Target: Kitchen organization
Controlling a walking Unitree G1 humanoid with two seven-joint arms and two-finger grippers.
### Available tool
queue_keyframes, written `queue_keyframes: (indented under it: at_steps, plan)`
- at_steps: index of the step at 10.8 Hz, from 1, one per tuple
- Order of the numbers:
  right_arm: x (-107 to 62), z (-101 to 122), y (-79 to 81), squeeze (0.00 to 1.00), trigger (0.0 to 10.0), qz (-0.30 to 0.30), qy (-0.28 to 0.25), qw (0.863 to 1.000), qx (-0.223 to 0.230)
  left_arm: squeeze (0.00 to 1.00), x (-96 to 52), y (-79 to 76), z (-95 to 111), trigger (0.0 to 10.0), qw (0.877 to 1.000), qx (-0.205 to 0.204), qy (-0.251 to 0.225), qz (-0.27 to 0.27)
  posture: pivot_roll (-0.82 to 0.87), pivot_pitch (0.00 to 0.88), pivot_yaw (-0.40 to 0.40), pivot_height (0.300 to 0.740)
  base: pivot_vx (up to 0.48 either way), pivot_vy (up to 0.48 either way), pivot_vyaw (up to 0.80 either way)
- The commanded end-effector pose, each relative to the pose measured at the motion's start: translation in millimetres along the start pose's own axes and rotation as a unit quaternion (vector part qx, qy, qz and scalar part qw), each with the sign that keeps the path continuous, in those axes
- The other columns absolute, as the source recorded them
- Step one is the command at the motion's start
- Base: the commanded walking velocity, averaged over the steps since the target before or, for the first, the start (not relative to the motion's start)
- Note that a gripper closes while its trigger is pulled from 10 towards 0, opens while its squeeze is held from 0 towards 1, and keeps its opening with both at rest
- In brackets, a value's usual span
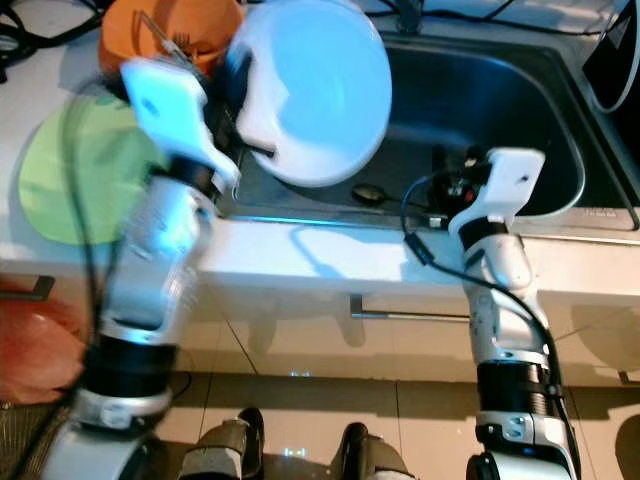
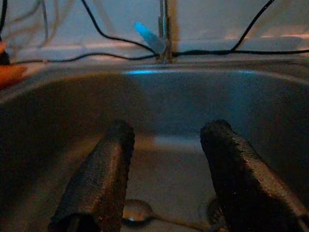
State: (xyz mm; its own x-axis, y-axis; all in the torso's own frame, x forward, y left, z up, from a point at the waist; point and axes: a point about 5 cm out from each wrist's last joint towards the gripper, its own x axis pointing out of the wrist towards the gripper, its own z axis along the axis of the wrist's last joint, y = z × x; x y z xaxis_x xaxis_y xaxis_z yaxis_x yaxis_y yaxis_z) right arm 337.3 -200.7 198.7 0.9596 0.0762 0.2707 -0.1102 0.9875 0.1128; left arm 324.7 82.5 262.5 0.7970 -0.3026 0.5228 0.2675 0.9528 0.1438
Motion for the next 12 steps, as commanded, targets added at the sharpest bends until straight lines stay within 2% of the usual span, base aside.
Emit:
queue_keyframes:
  at_steps: [1, 8, 12]
  plan:
    - [1.7, 12, -1.6, 0.0, 10.0, 0.005, -0.015, 1.0, 0.006, 0.0, 0.3, -8.4, 4, 10.0, 1.0, -0.008, -0.022, -0.019, 0.18, 0.204, -0.037, 0.74, 0.0, 0.0, 0.0]
    - [5.2, 55, 0.7, 0.0, 10.0, 0.036, -0.042, 0.996, 0.064, 0.0, 8.5, -15.0, -5, 10.0, 0.999, -0.021, -0.043, -0.02, 0.15, 0.199, -0.043, 0.74, 0.0, 0.0, 0.0]
    - [-12.2, 43, 19.3, 0.0, 10.0, 0.146, 0.01, 0.987, 0.067, 0.0, 13.0, -20.1, -7, 10.0, 0.998, -0.033, -0.051, -0.025, 0.14, 0.196, -0.042, 0.74, 0.0, 0.0, 0.0]
